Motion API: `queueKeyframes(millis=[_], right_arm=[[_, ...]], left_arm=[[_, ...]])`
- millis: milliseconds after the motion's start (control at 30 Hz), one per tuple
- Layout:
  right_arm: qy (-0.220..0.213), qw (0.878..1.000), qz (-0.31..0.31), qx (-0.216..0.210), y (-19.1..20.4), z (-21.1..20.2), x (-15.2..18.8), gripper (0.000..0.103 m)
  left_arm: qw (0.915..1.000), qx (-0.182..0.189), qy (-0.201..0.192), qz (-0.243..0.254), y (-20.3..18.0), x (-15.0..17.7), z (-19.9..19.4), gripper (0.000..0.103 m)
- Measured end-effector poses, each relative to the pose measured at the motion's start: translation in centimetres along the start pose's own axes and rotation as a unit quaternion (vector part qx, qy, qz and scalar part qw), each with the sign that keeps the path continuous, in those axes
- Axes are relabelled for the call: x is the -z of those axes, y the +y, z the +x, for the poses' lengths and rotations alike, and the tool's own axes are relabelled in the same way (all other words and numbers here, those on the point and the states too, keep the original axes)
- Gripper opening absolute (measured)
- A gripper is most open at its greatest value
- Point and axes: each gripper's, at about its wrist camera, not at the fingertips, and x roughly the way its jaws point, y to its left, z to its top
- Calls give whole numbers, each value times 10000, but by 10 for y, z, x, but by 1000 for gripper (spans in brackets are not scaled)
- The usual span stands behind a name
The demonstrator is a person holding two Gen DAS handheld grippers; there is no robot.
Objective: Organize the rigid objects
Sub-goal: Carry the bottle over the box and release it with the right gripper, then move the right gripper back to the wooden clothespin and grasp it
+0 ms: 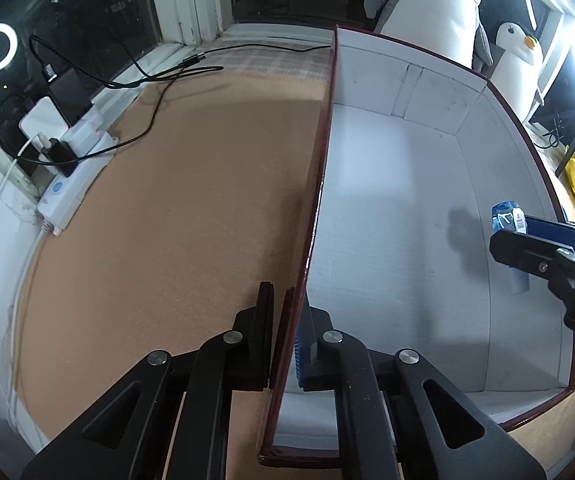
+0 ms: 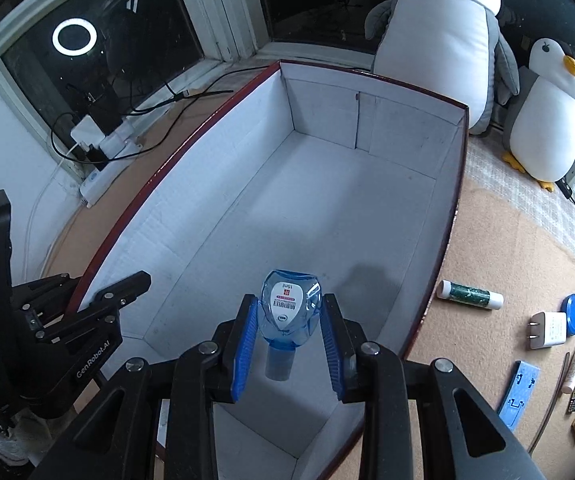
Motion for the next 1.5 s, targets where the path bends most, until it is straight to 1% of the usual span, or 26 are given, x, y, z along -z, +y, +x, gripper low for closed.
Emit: queueKeyframes(millis=[233,267,300,367,467,567,633,667,700,733,833,900,1033,1133,1167,1300,1367,1433,1500], right_arm=[[-3,9999,-96,30,5,4,-1,29],[-40,9999,-118,65,6,3,-1,34],[-54,9999,-133,73,7,3,-1,44],[-122,9998,-160,68,7,0,0,52],[-222,9996,-169,51,4,-10,3,52],[-377,9993,-52,17,-9,-27,10,52],[-506,9986,2,-156,-20,-40,17,52],[-574,9981,71,-193,-27,-50,22,54],[-627,9979,160,-37,-34,-58,26,56],[-710,9973,213,-12,-40,-65,29,56],[-876,9946,494,-258,-64,-88,40,56],[-984,9929,594,-307,-73,-101,45,56],[-1168,9901,770,-69,-98,-128,61,56],[-1187,9881,960,195,-125,-140,74,56],[-1161,9870,1065,313,-140,-144,81,56],[-954,9823,1413,775,-191,-144,108,56],[-757,9783,1561,1133,-220,-140,127,56],[-555,9746,1728,1312,-248,-134,146,56],[-394,9712,1885,1404,-272,-130,162,56]], left_arm=[[10000,-2,-2,3,0,-1,1,7],[10000,-7,-1,7,0,-1,1,7],[10000,-16,4,14,0,-1,1,7],[10000,-27,14,19,0,-1,1,7],[10000,-52,50,34,-1,-1,2,7],[9999,-76,94,56,-2,-1,3,7],[9999,-67,131,83,-2,-2,5,9],[9998,-75,154,106,-4,-2,6,10],[9997,-93,166,123,-4,-1,6,10],[9997,-120,166,136,-5,-1,7,10],[9996,-136,211,149,-5,-2,9,10],[9994,-165,243,162,-6,-2,11,10],[9993,-199,245,178,-6,-2,12,10],[9993,-196,263,168,-5,-3,13,10],[9993,-200,262,167,-5,-3,13,10],[9992,-213,267,192,-6,-3,13,10],[9992,-230,268,198,-6,-3,13,11],[9991,-236,275,207,-6,-3,13,11],[9990,-252,279,221,-7,-3,13,11]])
